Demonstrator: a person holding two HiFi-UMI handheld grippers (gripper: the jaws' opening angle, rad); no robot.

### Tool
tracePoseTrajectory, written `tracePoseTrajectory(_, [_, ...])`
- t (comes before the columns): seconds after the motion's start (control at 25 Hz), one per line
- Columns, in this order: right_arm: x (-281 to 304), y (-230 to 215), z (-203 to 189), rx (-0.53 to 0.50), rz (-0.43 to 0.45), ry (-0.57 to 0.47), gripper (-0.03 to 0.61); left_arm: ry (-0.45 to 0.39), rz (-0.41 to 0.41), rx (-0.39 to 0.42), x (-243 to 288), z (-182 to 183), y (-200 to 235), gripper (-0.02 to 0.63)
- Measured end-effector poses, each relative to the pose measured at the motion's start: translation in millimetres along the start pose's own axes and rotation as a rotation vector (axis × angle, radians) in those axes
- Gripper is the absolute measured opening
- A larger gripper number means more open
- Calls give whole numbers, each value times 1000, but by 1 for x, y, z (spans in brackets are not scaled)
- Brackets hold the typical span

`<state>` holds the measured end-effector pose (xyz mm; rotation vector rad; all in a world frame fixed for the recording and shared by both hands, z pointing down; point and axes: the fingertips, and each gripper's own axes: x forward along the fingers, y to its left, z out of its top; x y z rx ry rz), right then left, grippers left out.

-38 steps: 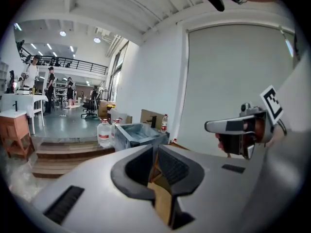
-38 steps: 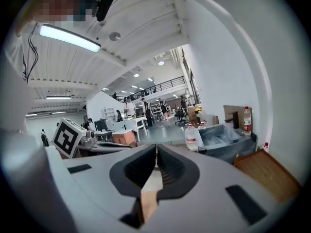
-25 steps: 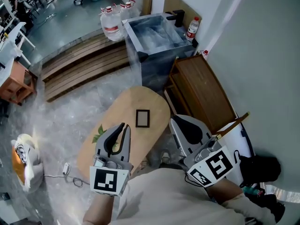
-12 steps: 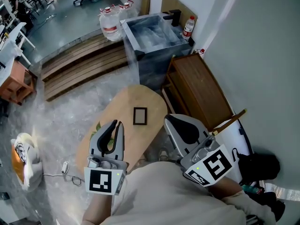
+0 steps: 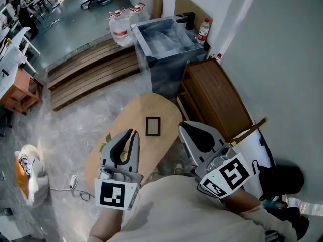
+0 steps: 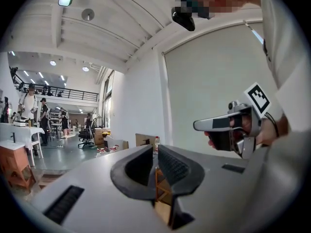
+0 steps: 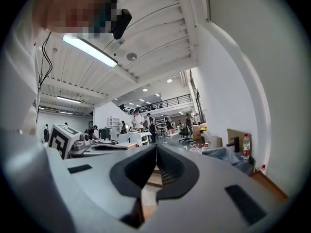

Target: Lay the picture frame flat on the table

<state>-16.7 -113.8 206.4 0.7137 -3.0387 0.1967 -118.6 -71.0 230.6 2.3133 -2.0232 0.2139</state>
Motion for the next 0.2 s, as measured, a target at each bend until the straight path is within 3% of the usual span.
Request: tracePoseTrajectory(0.2, [-4, -1, 11, 13, 7, -22, -2, 0, -16, 4, 2, 6, -7, 32])
